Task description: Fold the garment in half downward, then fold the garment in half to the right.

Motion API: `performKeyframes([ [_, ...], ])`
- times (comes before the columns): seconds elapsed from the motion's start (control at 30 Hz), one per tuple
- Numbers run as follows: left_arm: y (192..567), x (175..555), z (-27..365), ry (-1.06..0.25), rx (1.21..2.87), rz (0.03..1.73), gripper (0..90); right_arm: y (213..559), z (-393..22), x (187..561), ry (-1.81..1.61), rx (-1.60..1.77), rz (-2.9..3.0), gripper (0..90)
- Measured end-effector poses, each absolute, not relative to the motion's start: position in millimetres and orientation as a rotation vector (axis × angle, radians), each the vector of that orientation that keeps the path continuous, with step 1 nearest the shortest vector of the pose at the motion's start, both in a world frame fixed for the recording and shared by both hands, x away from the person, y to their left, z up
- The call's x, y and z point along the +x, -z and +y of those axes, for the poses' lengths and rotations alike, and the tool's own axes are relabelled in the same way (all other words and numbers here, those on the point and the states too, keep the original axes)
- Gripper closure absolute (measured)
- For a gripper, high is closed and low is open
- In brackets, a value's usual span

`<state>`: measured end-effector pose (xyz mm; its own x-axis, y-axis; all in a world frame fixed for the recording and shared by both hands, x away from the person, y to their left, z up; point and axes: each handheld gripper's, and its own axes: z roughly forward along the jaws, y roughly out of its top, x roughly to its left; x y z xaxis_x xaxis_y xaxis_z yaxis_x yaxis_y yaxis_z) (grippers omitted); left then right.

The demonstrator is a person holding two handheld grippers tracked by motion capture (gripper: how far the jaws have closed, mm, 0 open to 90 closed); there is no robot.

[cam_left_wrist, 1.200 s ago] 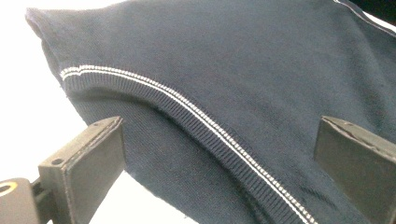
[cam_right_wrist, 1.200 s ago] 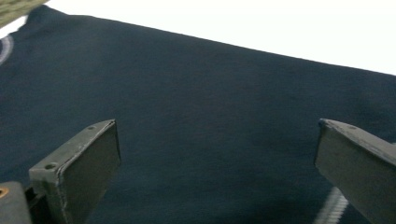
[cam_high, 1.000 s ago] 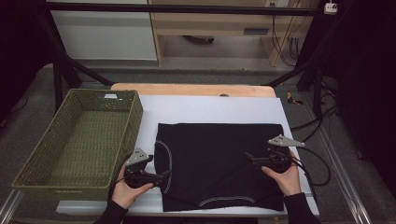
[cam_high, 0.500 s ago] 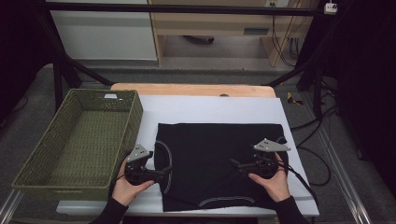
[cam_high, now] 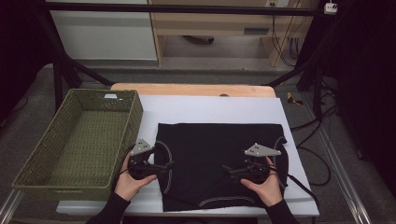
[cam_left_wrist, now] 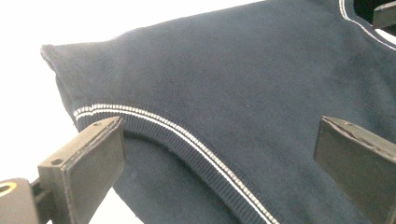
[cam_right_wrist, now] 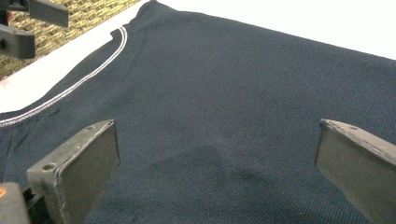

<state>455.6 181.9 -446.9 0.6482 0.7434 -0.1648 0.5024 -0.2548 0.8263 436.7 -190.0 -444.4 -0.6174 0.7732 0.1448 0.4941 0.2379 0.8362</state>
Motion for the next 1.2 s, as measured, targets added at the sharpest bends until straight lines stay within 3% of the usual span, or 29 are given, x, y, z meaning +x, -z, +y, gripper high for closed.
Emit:
performKeyframes([
  [1.2,443,532,171,-0.405,1.925,1.118,0.6,444,-188,431,-1.339,1.157,2.217,0.6],
])
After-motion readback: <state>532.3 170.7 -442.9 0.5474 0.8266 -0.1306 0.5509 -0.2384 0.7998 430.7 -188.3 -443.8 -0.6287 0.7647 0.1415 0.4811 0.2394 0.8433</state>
